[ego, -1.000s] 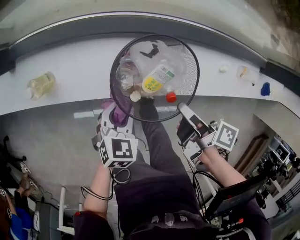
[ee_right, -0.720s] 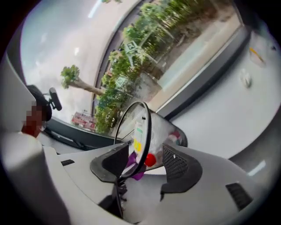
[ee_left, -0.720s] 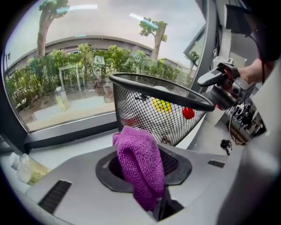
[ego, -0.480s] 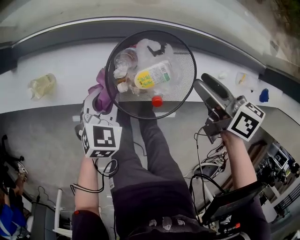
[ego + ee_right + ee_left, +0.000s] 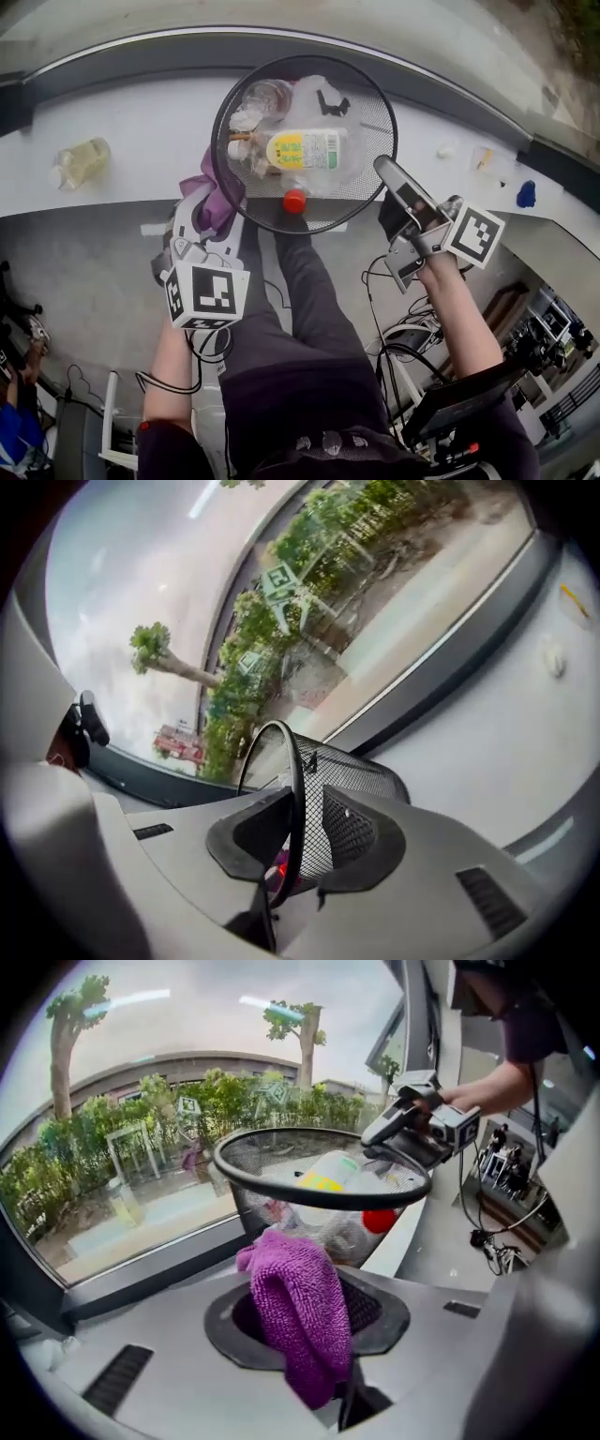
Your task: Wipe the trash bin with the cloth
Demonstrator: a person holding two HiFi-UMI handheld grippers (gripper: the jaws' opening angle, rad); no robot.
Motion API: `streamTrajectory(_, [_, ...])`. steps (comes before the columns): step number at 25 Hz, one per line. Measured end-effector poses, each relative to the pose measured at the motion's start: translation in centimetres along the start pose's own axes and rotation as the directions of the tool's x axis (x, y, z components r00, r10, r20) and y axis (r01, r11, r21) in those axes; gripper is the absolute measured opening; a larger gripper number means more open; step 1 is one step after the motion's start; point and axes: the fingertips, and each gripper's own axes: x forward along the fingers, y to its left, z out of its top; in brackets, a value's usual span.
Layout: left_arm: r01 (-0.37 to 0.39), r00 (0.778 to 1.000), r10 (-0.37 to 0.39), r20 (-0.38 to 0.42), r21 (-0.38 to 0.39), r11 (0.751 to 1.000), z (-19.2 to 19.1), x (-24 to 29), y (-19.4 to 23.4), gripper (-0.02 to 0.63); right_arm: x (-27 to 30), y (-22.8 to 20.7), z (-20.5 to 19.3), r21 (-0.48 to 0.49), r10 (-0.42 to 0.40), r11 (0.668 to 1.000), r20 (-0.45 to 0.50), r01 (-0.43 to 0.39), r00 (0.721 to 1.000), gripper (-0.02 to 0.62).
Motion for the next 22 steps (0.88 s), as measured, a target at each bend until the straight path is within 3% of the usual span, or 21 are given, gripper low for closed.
streamTrajectory(3, [0.048,0.999,-0.048,0.01,-0.019,0.999,0.3,-1.4,-3.2,0.119,-1.8,-0.2,-2.7,0.13,-0.015,0.991,0.034,0.01,0.999,0.089])
streamTrajectory(7, [0.124,0.992,-0.121,0.036,-0.087,0.988,0.6,-2.0,-5.9,0.118,-2.5,-0.1,-7.1,0.305,0.022,0.952,0.014,-0.025,1.0,0.089])
streamTrajectory(10, [0.139,0.99,-0.137,0.029,-0.107,0.985,0.3,-1.6,-6.6,0.12,-1.8,0.7,-10.0,0.356,0.076,0.933,-0.034,-0.059,0.997,0.089])
streamTrajectory(13, [0.112,0.994,-0.109,0.032,-0.116,0.987,0.1,-1.3,-5.3,0.12,-1.2,1.2,-10.8,0.241,0.073,0.97,-0.11,-0.045,0.991,0.098])
streamTrajectory(16, [0.061,0.998,-0.057,0.037,-0.136,0.989,0.2,-1.5,-2.9,0.12,-2.1,1.2,-7.1,-0.023,-0.01,1.0,-0.099,0.008,0.995,0.128])
streamTrajectory(19, [0.025,0.999,-0.019,0.048,-0.131,0.991,0.5,-1.5,-0.8,0.12,-2.5,1.8,-1.3,-0.263,-0.038,0.964,-0.04,0.026,0.998,0.135])
streamTrajectory(22, [-0.012,0.999,0.016,0.044,-0.095,0.995,0.8,-1.3,1.1,0.12,0.1,2.9,1.8,-0.384,0.003,0.923,-0.058,-0.025,0.998,0.135])
